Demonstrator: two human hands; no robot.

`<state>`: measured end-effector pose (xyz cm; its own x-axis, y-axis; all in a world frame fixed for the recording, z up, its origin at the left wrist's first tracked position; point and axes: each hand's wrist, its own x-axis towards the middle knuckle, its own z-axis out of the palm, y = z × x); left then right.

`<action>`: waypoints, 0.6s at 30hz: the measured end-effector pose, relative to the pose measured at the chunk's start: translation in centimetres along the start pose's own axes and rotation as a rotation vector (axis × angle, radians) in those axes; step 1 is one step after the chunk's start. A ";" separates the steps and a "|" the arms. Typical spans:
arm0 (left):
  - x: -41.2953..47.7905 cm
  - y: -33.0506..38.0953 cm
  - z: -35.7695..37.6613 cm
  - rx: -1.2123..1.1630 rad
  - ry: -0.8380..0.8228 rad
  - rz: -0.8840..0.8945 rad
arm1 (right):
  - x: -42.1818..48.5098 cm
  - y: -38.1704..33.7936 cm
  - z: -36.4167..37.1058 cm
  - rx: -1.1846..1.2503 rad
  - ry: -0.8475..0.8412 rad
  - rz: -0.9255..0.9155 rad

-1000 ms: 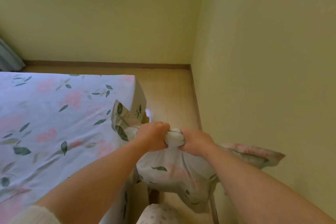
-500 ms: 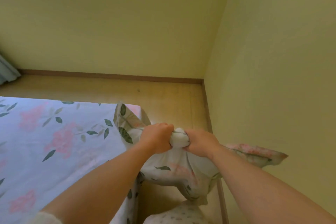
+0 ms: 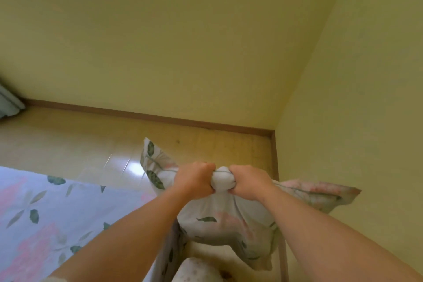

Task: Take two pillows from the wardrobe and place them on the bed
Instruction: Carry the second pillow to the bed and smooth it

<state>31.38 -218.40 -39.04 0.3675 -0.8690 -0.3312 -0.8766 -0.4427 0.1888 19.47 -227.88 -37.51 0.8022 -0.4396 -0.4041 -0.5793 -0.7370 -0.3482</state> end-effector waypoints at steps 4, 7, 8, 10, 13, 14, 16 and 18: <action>6.2 -3.6 -2.9 -0.048 0.038 -0.066 | 8.6 0.2 -3.5 -0.089 -0.018 -0.047; 10.9 -7.1 -5.0 -0.087 0.062 -0.094 | 15.2 -0.5 -5.9 -0.136 -0.037 -0.076; 12.4 -8.4 -5.7 -0.091 0.067 -0.099 | 17.3 -0.9 -6.6 -0.148 -0.037 -0.083; 15.4 -11.3 -7.3 -0.098 0.080 -0.110 | 21.8 -2.0 -8.0 -0.164 -0.036 -0.100; 19.7 -16.5 -10.0 -0.108 0.076 -0.152 | 28.8 -4.3 -10.2 -0.166 -0.058 -0.126; 20.8 -18.1 -10.8 -0.115 0.075 -0.168 | 31.0 -5.2 -10.9 -0.172 -0.069 -0.137; 23.1 -21.4 -12.6 -0.123 0.089 -0.199 | 35.3 -7.0 -12.3 -0.182 -0.076 -0.170; 24.7 -24.4 -14.2 -0.121 0.108 -0.239 | 39.1 -8.8 -13.4 -0.196 -0.081 -0.206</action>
<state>66.26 -232.26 -38.68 0.5960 -0.7524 -0.2807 -0.7198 -0.6555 0.2286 57.91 -245.47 -38.87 0.8814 -0.2336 -0.4105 -0.3598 -0.8951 -0.2632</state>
